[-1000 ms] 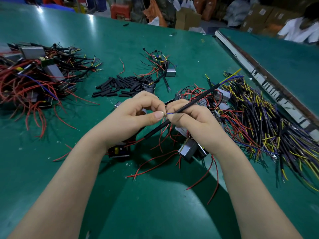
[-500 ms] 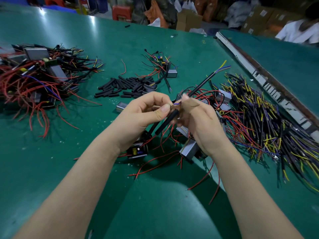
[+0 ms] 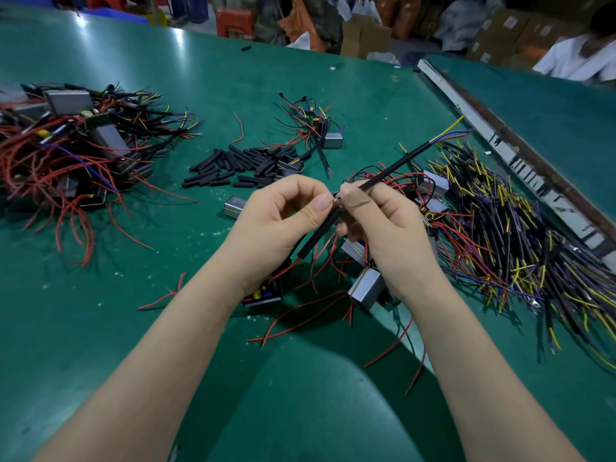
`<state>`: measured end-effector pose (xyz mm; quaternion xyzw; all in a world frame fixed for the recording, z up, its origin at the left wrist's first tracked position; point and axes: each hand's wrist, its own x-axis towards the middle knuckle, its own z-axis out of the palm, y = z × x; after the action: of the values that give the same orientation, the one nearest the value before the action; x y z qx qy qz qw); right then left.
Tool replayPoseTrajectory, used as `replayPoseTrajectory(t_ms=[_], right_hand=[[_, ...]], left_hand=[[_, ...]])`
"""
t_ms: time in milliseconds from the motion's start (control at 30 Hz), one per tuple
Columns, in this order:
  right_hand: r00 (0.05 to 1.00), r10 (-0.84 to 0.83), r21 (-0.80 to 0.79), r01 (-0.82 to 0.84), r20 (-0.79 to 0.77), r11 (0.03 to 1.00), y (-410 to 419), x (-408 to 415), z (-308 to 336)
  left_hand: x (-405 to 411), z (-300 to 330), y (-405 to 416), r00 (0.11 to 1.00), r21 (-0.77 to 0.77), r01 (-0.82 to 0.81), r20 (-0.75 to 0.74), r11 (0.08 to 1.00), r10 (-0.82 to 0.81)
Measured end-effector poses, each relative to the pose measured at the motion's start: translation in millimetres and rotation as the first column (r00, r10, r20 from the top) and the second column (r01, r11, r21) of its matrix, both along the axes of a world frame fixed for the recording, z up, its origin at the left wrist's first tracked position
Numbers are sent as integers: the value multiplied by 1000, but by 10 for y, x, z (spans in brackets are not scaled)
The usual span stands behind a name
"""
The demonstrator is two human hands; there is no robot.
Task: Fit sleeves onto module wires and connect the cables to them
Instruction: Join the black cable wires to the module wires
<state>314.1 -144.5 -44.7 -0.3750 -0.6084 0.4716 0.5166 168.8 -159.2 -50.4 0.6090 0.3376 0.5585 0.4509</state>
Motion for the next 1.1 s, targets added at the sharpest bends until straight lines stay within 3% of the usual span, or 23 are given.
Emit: replayPoseTrajectory(t_ms=[200, 367, 600, 1000, 1100], right_hand=[[998, -16, -92, 21, 59, 996, 19, -22, 0], [996, -8, -53, 13, 88, 999, 12, -24, -5], [989, -50, -21, 53, 141, 998, -10, -98, -40], [859, -160, 396, -53, 486, 917, 0, 27, -52], [822, -192, 456, -90, 536, 885, 24, 64, -54]], left_hand=[[70, -82, 32, 981, -26, -193, 26, 981, 193], [110, -105, 32, 962, -28, -269, 37, 963, 270], [166, -125, 18, 881, 63, -459, -94, 886, 463], [204, -95, -17, 758, 141, -569, -293, 810, 583], [217, -95, -37, 706, 241, -578, -333, 780, 625]])
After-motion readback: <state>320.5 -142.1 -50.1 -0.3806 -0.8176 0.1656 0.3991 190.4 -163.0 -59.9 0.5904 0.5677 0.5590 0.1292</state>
